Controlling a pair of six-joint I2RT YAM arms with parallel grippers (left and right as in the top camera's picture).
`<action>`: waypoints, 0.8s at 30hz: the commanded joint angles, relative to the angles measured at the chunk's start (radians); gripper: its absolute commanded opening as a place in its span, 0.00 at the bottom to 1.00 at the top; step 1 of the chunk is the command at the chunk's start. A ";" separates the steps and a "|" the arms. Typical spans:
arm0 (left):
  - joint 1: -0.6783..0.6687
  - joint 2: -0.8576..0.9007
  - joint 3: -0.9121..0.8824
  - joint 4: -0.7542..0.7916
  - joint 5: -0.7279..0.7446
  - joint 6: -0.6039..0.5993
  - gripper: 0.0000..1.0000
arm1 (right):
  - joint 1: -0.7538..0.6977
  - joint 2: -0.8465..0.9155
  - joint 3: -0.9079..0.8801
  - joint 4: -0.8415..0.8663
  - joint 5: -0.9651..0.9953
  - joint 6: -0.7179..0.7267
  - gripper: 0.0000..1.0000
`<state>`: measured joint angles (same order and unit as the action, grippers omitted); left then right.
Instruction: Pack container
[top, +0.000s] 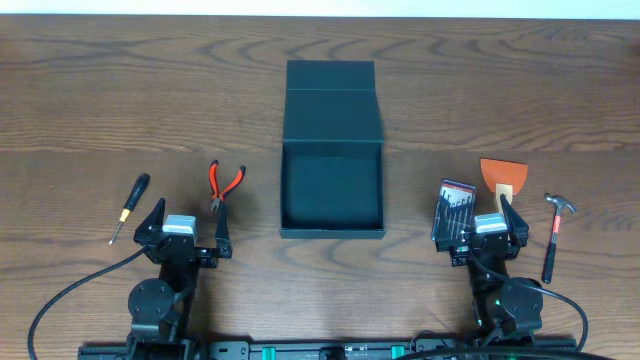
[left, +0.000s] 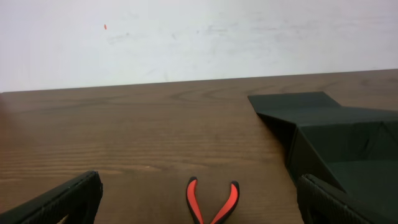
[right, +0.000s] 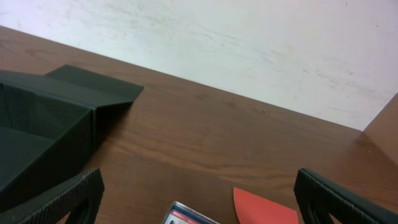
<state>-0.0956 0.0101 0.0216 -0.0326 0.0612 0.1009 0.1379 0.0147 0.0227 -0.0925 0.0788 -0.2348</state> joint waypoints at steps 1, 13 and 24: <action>-0.002 -0.006 -0.018 -0.033 0.018 -0.012 0.98 | -0.011 -0.008 -0.006 0.000 -0.004 0.010 0.99; -0.002 -0.006 -0.018 -0.032 0.018 -0.012 0.98 | -0.011 -0.008 -0.006 0.000 -0.004 0.010 0.99; -0.002 -0.006 -0.018 -0.031 0.018 -0.013 0.98 | -0.011 -0.008 -0.006 0.003 -0.007 0.017 0.99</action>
<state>-0.0956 0.0101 0.0216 -0.0322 0.0612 0.1009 0.1379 0.0147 0.0227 -0.0921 0.0784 -0.2344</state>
